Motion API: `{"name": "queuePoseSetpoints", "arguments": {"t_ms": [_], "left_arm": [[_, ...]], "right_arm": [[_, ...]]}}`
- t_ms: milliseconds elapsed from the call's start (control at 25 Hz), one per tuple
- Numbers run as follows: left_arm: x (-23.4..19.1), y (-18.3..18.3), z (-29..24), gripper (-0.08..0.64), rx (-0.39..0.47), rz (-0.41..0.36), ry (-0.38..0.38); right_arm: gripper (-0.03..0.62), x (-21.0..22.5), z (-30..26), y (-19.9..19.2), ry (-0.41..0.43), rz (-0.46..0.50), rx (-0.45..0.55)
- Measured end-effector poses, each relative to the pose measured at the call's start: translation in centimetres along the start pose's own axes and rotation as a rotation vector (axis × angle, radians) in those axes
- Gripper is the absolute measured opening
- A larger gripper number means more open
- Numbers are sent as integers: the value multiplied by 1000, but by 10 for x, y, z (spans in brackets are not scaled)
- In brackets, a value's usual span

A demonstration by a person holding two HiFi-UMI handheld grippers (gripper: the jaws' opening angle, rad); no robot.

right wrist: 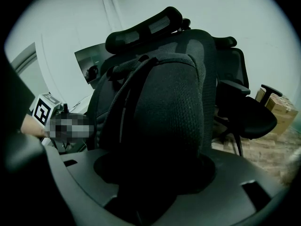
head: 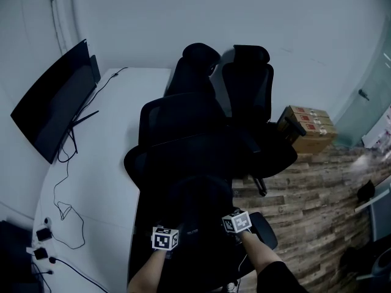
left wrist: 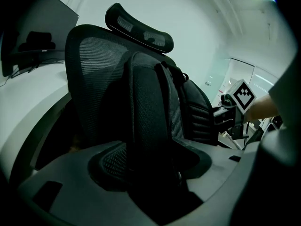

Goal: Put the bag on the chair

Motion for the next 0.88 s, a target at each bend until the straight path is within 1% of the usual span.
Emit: {"name": "queuePoseSetpoints", "arguments": {"t_ms": [200, 360, 440, 720, 800, 880], "left_arm": [[-1, 4, -5, 290, -9, -2, -32], [3, 4, -8, 327, -30, -13, -46], [4, 5, -9, 342, -27, -13, -45], [8, 5, -6, 365, -16, -5, -53], [9, 5, -4, 367, -13, -6, -58], [10, 5, -3, 367, -9, -8, -60]], "right_arm": [[242, 10, -1, 0, -43, -20, -18], [249, 15, 0, 0, -60, -22, -17], [250, 18, 0, -1, -55, -32, -23], [250, 22, 6, -8, 17, -64, -46], [250, 27, 11, -12, 13, -70, -49], [250, 32, 19, -14, -9, -86, -54]]}}
Point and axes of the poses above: the fingertips, and each gripper's own axes: z backward along the fingers, x to its right, y out of its top, the point moved 2 cm from there along z, backward along the fingers, and after that the axes turned 3 degrees about z, right-handed, at the moved point
